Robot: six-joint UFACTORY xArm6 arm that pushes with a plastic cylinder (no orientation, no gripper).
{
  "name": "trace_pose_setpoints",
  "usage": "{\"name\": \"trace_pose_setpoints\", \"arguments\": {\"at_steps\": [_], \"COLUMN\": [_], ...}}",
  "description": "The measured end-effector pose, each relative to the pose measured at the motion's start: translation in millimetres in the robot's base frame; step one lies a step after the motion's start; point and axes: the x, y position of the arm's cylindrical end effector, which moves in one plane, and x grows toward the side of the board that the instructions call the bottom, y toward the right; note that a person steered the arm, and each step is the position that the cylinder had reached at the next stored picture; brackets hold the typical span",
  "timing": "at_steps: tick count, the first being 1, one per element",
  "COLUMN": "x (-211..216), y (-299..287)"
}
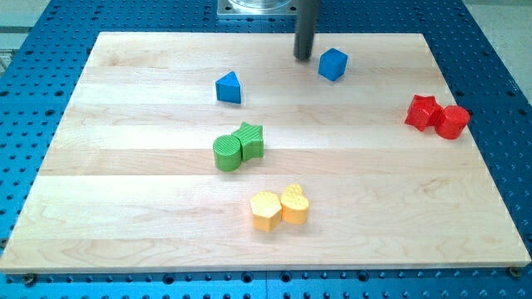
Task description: Move cube downwards
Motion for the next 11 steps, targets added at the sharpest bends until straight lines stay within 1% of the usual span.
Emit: {"name": "trace_pose_setpoints", "arguments": {"at_steps": [1,2,4,5,6,7,8,9,10,11], "x": [8.5,29.8,-38.3,-32.8,-30.1,-12.9,22.0,87.4,75.3,80.1], "y": [7.3,46.9,69.7,106.8,107.2,99.0,70.8,64.1,91.8,57.1]}}
